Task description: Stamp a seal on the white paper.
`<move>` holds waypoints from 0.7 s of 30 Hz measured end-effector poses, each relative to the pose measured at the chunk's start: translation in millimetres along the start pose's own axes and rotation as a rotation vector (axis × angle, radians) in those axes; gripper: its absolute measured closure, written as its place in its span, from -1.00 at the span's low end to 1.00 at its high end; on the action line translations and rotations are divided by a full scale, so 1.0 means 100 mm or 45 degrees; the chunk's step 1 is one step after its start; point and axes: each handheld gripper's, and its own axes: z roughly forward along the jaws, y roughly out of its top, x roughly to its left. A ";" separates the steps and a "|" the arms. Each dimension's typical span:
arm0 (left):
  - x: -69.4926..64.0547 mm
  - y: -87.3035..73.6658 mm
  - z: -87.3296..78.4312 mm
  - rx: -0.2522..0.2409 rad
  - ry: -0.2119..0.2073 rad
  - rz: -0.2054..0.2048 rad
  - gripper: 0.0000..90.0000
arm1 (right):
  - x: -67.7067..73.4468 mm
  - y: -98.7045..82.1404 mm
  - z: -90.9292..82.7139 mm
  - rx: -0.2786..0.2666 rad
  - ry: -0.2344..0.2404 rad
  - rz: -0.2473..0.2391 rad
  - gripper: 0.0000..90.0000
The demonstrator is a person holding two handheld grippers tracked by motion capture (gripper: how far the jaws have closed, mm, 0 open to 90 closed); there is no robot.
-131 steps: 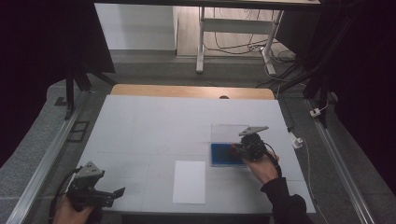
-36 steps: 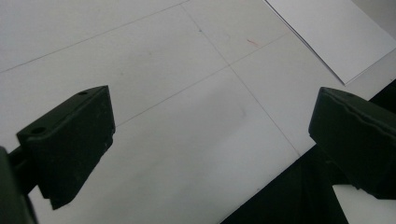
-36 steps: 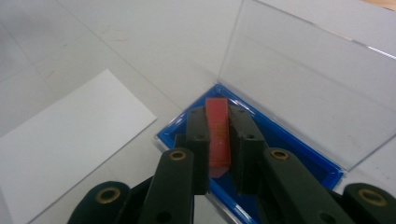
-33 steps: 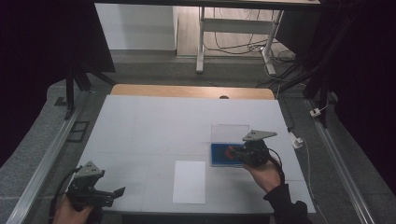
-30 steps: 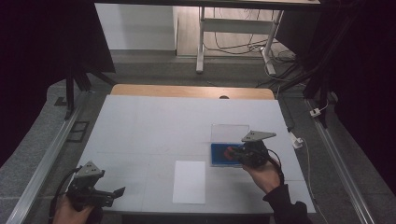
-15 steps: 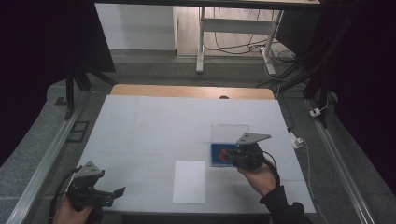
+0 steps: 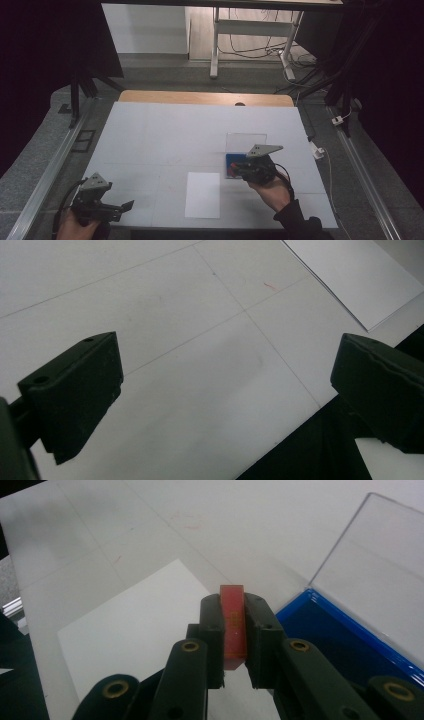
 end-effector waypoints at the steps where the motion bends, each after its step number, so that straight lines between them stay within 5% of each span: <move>1: 0.00 0.00 0.00 0.000 -0.001 -0.001 -0.98 | 0.01 0.00 0.01 0.004 0.003 -0.005 0.77; 21: 0.00 0.00 0.00 0.002 -0.002 -0.003 -0.98 | 0.30 0.05 0.30 0.063 0.103 -0.089 0.77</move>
